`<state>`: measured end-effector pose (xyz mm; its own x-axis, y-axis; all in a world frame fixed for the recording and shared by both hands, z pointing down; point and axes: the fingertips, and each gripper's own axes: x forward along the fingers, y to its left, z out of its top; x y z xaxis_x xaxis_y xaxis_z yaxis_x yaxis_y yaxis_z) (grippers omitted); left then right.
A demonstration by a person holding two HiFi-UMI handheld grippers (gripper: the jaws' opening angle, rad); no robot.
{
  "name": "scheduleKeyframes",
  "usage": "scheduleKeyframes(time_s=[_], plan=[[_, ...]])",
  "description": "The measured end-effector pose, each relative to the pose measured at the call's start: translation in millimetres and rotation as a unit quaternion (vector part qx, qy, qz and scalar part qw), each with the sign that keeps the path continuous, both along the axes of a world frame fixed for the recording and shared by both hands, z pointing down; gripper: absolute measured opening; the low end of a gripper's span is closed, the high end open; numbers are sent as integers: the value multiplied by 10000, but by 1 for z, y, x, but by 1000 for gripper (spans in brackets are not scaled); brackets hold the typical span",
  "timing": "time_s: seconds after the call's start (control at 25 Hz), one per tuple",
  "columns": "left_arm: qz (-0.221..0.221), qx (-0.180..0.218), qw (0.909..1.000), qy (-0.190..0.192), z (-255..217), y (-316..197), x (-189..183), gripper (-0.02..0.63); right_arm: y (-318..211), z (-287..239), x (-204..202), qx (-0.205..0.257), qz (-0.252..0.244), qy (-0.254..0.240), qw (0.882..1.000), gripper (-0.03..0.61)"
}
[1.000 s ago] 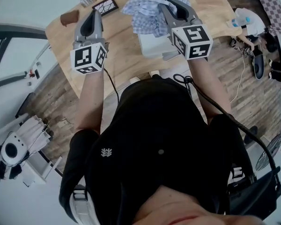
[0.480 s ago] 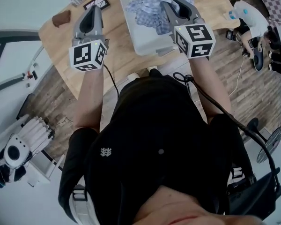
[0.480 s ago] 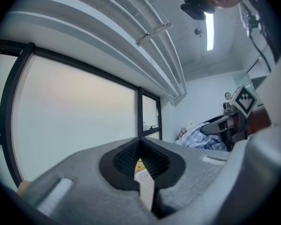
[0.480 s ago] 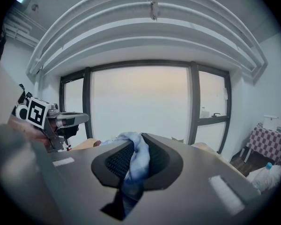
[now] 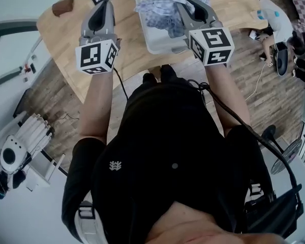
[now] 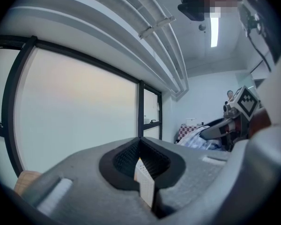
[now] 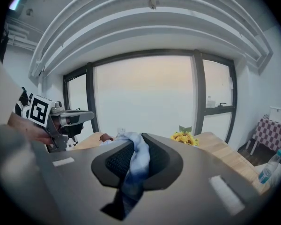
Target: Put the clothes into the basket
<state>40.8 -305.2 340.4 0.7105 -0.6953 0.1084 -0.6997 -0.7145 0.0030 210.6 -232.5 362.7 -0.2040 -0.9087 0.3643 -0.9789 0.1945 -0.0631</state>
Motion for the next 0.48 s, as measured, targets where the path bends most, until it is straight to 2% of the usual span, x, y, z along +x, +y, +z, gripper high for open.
scheduleKeyframes(time_s=[0.16, 0.36, 0.48], plan=[[-31, -96, 9999, -70, 15, -3, 8, -2, -4, 19, 7, -128, -43, -59, 9999, 43], [-70, -282, 9995, -136, 42, -13, -14, -2, -15, 50, -7, -395, -55, -106, 9991, 43], [-86, -443, 9988, -209, 62, -22, -13, -2, -25, 71, -3, -590, -75, -246, 9979, 44]])
